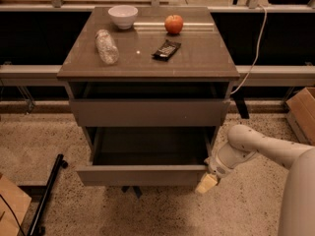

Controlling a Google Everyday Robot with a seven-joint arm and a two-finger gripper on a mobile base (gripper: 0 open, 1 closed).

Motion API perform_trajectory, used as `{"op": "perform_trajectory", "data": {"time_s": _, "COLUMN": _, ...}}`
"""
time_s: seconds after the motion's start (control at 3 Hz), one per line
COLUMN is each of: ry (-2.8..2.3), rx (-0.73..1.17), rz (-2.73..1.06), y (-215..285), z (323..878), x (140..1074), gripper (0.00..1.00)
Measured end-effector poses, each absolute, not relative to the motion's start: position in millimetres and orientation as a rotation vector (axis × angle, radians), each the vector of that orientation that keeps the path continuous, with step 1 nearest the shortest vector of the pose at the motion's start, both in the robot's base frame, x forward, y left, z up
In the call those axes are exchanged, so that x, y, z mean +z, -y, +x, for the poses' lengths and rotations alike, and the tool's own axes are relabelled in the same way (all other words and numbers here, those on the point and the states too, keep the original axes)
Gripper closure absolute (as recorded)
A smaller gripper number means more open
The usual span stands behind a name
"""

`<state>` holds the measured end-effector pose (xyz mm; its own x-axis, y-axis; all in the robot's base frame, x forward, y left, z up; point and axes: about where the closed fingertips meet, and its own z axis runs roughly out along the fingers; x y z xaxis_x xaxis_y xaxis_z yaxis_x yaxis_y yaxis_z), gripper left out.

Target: Open middle drawer

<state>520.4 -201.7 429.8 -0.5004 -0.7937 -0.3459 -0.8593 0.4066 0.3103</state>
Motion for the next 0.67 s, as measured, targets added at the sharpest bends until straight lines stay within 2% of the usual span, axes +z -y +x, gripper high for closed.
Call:
{"op": "perform_trajectory", "data": {"time_s": 0.33, "ry": -2.516, "rx": 0.691, "rz": -1.49, "y": 201.7, "z": 517.7, "x": 433.3, "gripper": 0.57}}
{"op": "perform_trajectory", "data": {"time_s": 0.67, "ry": -2.516, "rx": 0.691, "rz": -1.49, "y": 201.7, "z": 517.6, "x": 440.0, "gripper": 0.87}}
